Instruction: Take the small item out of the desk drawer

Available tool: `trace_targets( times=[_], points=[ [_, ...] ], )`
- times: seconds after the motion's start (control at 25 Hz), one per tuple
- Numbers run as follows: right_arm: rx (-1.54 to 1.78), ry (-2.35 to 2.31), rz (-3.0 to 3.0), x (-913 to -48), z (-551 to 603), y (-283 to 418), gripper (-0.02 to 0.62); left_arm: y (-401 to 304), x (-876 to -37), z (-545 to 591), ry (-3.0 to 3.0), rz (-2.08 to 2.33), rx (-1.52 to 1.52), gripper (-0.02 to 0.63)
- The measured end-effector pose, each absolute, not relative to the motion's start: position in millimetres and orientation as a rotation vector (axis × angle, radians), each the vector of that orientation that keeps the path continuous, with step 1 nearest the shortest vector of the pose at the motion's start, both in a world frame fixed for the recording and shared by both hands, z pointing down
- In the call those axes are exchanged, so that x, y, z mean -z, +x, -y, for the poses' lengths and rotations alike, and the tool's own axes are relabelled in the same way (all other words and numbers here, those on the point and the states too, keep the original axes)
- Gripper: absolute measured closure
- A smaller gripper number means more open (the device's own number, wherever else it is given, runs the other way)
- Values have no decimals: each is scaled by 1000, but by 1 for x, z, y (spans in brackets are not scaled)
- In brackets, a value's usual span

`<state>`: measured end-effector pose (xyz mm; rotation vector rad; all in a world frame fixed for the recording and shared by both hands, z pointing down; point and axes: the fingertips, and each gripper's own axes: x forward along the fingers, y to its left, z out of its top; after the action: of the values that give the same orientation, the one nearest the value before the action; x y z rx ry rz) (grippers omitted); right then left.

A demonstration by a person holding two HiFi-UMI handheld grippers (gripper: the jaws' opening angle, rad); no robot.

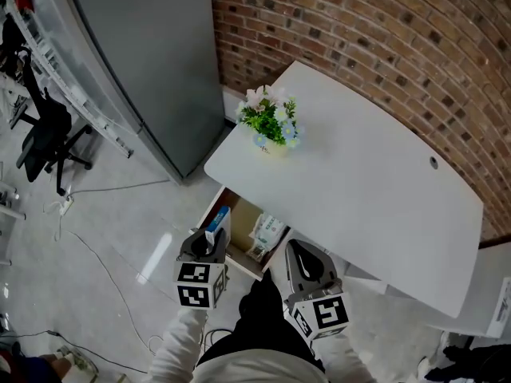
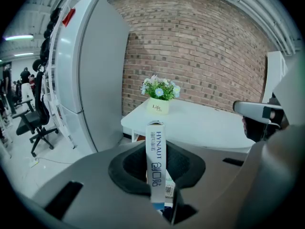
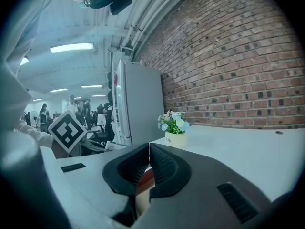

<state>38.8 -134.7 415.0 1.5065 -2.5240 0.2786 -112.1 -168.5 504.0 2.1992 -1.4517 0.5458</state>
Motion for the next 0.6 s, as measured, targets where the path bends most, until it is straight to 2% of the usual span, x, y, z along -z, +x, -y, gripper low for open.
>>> trace_targets(
  times=[0.6],
  points=[
    [-238, 1505, 2553, -395, 89, 18, 568, -130, -435, 119, 2303, 1543, -411, 528]
  ],
)
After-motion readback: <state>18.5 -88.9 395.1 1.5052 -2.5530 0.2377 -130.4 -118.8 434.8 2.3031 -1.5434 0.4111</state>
